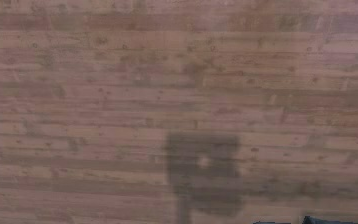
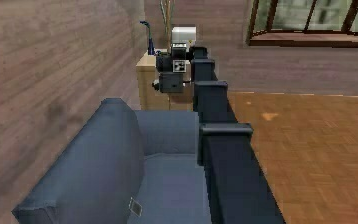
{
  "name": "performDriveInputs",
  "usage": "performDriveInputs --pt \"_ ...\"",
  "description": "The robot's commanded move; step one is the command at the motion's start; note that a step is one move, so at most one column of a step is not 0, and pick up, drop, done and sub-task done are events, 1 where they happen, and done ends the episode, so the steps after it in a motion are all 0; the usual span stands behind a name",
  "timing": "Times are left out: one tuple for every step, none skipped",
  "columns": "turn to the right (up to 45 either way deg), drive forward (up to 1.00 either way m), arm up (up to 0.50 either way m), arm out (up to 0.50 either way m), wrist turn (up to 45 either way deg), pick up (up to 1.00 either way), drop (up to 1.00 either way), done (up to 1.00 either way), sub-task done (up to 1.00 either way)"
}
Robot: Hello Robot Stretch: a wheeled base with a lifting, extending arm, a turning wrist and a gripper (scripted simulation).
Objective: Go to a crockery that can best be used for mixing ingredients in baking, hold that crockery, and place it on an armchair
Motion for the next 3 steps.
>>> performDriveInputs --pt "0.0 0.0 -0.38 0.0 0.0 0.0 0.0 0.0 0.0" --pt "0.0 0.0 -0.32 0.0 0.0 0.0 0.0 0.0 0.0" --pt "0.0 0.0 0.0 0.0 0.0 0.0 1.0 0.0 0.0"
